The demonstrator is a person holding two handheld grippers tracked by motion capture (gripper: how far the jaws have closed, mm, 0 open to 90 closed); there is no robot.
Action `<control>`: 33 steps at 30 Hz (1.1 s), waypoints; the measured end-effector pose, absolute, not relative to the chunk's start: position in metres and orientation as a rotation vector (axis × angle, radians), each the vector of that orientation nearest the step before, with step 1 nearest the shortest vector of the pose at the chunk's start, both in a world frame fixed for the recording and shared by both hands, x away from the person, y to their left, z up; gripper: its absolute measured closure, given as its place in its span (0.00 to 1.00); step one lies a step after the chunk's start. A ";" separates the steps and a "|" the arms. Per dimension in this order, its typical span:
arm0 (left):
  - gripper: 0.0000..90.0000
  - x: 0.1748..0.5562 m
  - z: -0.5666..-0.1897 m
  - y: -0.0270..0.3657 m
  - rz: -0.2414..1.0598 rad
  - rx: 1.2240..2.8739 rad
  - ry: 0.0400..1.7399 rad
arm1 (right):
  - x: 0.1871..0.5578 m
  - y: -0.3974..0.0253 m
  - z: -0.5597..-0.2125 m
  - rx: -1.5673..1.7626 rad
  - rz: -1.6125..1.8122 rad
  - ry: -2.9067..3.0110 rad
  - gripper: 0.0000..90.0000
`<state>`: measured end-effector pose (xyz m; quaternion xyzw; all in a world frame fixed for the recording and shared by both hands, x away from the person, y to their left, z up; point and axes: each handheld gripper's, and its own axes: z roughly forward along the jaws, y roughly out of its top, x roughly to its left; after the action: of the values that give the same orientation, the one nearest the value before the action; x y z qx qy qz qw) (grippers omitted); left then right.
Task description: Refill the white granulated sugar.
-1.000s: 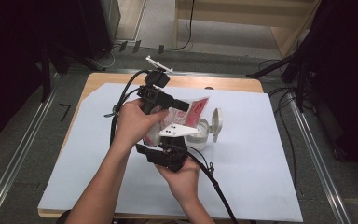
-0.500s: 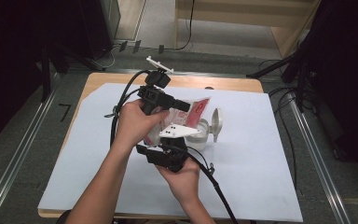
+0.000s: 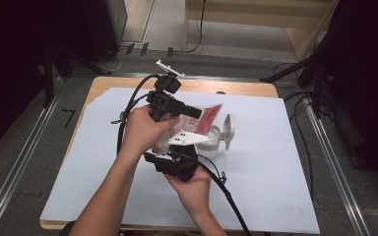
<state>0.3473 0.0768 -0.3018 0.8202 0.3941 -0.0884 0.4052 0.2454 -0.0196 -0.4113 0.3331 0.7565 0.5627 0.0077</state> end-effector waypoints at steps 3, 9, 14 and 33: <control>0.96 0.347 -0.302 0.077 -0.225 2.063 0.994 | 0.246 -0.019 -0.411 1.048 1.773 2.368 0.70; 0.96 0.346 -0.302 0.077 -0.219 2.069 0.989 | 0.244 -0.018 -0.412 1.045 1.767 2.352 0.71; 0.96 0.345 -0.303 0.078 -0.219 2.064 0.988 | 0.243 -0.017 -0.413 1.053 1.767 2.336 0.72; 0.96 0.343 -0.303 0.077 -0.209 2.035 0.999 | 0.245 -0.022 -0.412 1.080 1.797 2.343 0.72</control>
<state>0.3428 0.0773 -0.3031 0.8116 0.3984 -0.0832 0.4191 0.2445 -0.0217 -0.4123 0.3434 0.7453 0.5715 -0.0011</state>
